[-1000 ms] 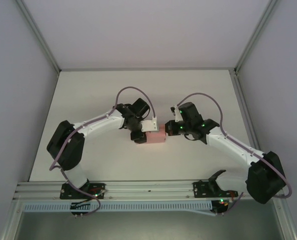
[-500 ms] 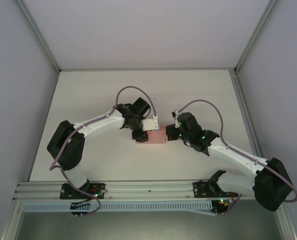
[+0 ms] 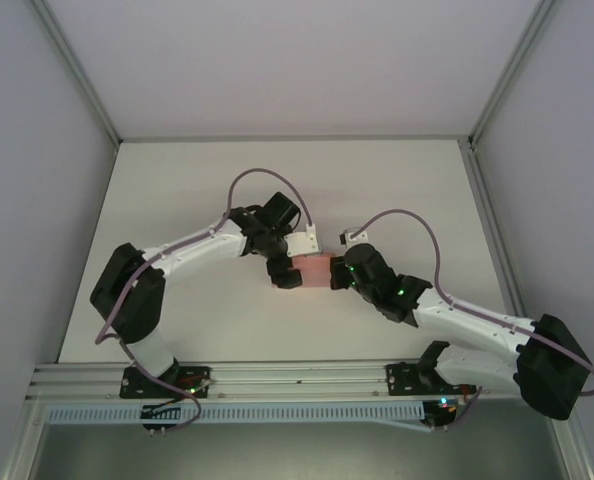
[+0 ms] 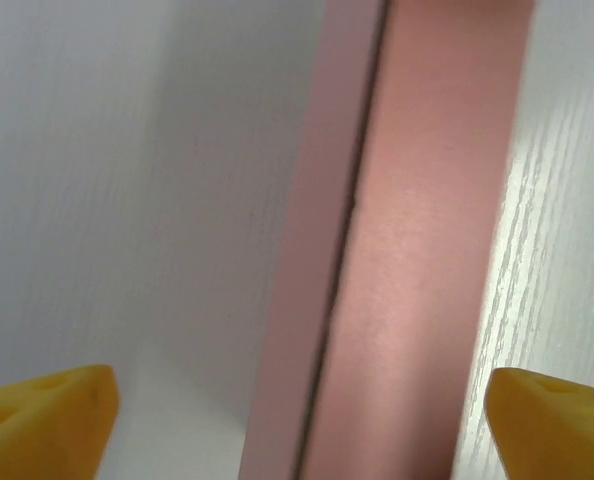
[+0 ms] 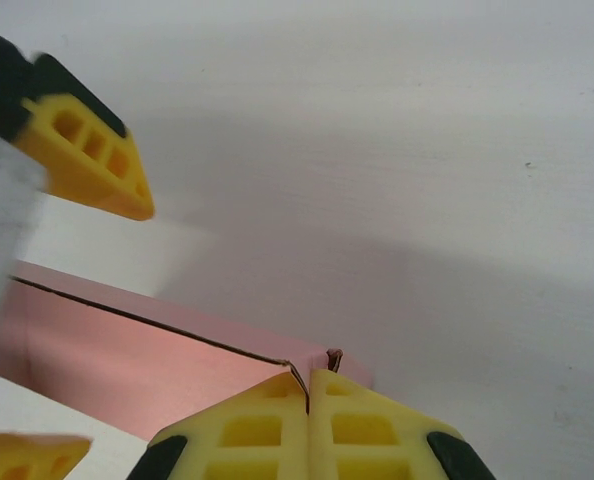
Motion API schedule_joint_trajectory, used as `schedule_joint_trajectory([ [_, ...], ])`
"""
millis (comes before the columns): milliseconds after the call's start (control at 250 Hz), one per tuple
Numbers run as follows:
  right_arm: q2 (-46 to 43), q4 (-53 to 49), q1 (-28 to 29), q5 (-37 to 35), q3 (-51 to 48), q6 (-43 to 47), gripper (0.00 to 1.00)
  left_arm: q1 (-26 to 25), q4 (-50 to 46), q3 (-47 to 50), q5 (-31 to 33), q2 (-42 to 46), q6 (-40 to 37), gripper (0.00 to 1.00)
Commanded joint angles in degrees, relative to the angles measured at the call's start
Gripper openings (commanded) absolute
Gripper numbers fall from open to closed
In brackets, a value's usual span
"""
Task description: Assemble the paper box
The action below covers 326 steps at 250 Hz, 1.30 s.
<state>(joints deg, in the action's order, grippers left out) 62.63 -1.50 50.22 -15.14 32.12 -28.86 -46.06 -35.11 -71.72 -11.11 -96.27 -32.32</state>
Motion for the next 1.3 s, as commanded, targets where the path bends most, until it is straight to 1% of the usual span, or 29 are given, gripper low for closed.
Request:
schedule_joint_trajectory([
  [0,2.16,-4.26,1.17,-6.05,0.64,-2.69,0.0,0.43,3.05,1.73,-1.63,5.52,2.32,1.0],
  [68,3.38,-5.36,1.95,-6.82,2.06,-2.5,0.0,0.39,5.34,3.4,-0.58,8.43,4.89,1.0],
  [140,5.17,-7.54,2.23,-7.46,3.88,-3.66,0.0,0.44,8.08,5.66,2.53,11.61,9.37,1.0],
  [287,8.21,-9.76,3.89,-9.1,6.77,-4.27,0.0,1.62,11.77,10.97,10.72,17.12,22.46,1.0],
  [355,9.48,-10.65,4.19,-9.9,7.71,-4.54,0.0,3.71,12.0,13.01,11.49,18.42,28.55,1.0],
  [403,10.03,-10.68,4.42,-9.68,7.9,-3.98,0.0,5.26,11.4,13.63,11.13,18.97,29.83,0.96],
  [423,10.18,-10.63,4.5,-9.55,7.92,-3.79,0.0,5.84,11.12,13.86,10.92,19.12,29.85,0.92],
  [439,10.23,-10.7,4.58,-9.59,7.9,-3.75,0.0,6.18,10.92,13.95,10.86,19.18,31.44,0.89],
  [491,10.3,-10.64,4.63,-9.48,7.69,-3.58,0.0,6.97,10.45,14.2,10.83,19.39,32.56,0.8],
  [539,9.84,-10.8,4.63,-9.7,7.29,-3.99,0.0,7.05,10.19,14.27,10.15,19.7,33.27,0.77],
  [591,9.08,-10.47,4.74,-9.57,6.66,-4.09,0.0,7.07,10.28,14.6,7.83,19.96,33.12,0.73],
  [683,7.42,-8.53,4.8,-8.71,5.07,-3.77,0.0,7.06,11.08,15.4,5.3,20.4,32.31,0.62],
  [743,6.5,-7.76,4.8,-8.67,4.45,-4.01,0.0,7.09,11.16,15.33,4.24,20.09,31.68,0.6],
  [886,5.51,-8.12,4.85,-8.55,4.09,-3.51,0.0,7.1,9.85,14.72,3.27,18.71,30.78,0.48],
  [934,5.51,-8.59,4.82,-8.67,4.27,-3.52,0.0,7.11,9.39,14.63,3.34,18.27,30.68,0.48],
  [986,5.64,-8.72,4.8,-8.74,4.26,-3.49,0.0,7.06,9.16,14.57,3.32,17.88,30.71,0.41],
  [1026,5.86,-8.74,4.81,-8.7,4.18,-3.69,0.0,6.89,9.11,14.59,3.06,17.77,30.65,0.4],
  [1078,6.17,-8.7,4.79,-8.48,4.25,-3.83,0.0,6.54,8.56,14.31,2.88,17.26,30.73,0.35],
  [1190,6.76,-8.61,4.81,-8.25,4.33,-4.27,0.0,4.71,7.19,14.2,3.09,17.39,30.73,0.33],
  [1298,7.19,-9.48,4.81,-8.66,4.82,-4.62,0.0,2.81,6.17,14.59,5.42,17.69,31.29,0.33],
])
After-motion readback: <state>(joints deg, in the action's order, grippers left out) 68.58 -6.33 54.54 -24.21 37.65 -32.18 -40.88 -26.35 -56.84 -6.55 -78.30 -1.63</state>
